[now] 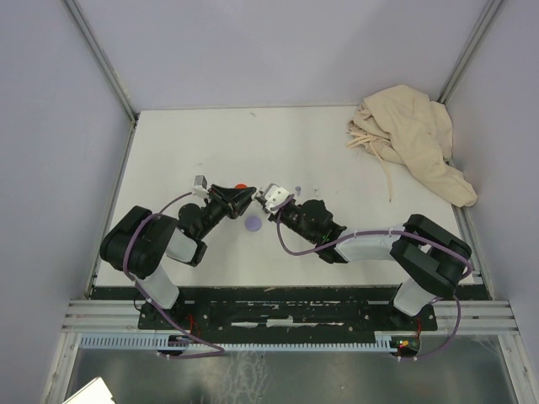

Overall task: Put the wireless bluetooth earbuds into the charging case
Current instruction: Place the earbud in the charging case.

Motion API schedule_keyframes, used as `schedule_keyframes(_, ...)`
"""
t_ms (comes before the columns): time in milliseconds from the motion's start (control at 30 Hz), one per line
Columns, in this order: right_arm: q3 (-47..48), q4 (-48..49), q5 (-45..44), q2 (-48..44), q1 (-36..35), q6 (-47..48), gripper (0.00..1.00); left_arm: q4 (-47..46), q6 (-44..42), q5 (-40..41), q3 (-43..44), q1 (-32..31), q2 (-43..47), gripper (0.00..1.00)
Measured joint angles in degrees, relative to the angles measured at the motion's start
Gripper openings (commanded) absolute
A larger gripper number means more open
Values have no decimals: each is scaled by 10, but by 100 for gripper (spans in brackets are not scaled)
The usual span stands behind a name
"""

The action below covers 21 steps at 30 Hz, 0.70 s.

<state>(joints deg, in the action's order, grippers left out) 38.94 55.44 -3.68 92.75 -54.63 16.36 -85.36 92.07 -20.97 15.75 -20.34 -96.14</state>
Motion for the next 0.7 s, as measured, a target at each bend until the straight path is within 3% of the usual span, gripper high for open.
schedule_keyframes(300,0,-16,0,0,0,-9,25,1,0,0,0,0,0,3)
schedule_keyframes(533,0,-22,5,-9,0,-30,55,4,0,0,5,0,-3,3)
schedule_keyframes(700,0,-27,7,-40,0,-47,62,6,0,1,8,0,-12,3)
